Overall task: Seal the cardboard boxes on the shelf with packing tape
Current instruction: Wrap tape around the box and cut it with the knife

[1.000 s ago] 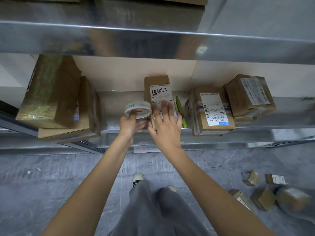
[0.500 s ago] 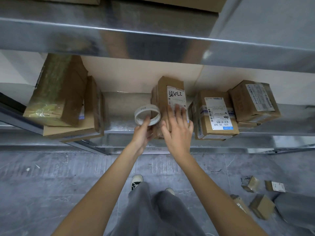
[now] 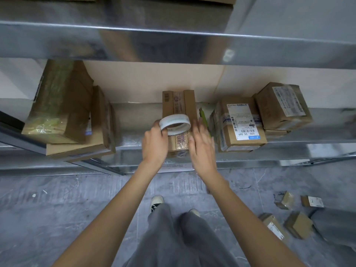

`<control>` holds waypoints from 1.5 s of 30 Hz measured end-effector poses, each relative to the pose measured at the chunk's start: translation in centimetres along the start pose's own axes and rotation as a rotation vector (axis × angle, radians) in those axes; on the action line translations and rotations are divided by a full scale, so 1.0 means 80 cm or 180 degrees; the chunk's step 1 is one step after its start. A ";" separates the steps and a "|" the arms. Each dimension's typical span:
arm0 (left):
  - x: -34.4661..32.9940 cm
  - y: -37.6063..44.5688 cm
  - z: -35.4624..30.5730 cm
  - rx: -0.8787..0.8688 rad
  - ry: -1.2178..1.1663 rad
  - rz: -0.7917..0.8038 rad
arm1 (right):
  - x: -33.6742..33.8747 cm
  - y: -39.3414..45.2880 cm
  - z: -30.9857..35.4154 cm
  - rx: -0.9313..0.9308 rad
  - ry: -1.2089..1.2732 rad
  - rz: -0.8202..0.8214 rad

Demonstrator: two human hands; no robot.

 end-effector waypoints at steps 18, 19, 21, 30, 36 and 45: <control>0.025 -0.004 0.013 0.0006 -0.0314 -0.0151 | -0.002 0.007 0.008 0.0354 -0.0970 0.0020; 0.019 -0.003 0.015 0.0177 -0.0488 -0.0171 | 0.000 0.008 0.008 0.0326 -0.0995 0.0020; 0.006 0.001 0.020 0.0565 -0.0862 -0.0159 | 0.005 0.009 0.011 0.0303 -0.1130 0.0046; 0.000 -0.003 0.020 0.0499 -0.0631 -0.0061 | -0.025 -0.002 0.035 -0.0098 -0.1432 0.0021; 0.019 -0.014 0.086 0.1149 -0.1345 -0.0022 | -0.021 0.004 0.026 -0.0028 -0.1430 0.0029; -0.021 -0.027 0.124 0.1756 -0.1949 0.0126 | -0.022 0.004 0.018 0.0117 -0.1374 0.0124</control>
Point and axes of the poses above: each hand's wrist, its own y-axis towards the middle knuckle, its own x-axis out of the back of the hand, z = x × y, the point moved 8 cm from there along y, towards the middle knuckle, and after that the axes turned 8 degrees about -x, right-handed, at the moved point
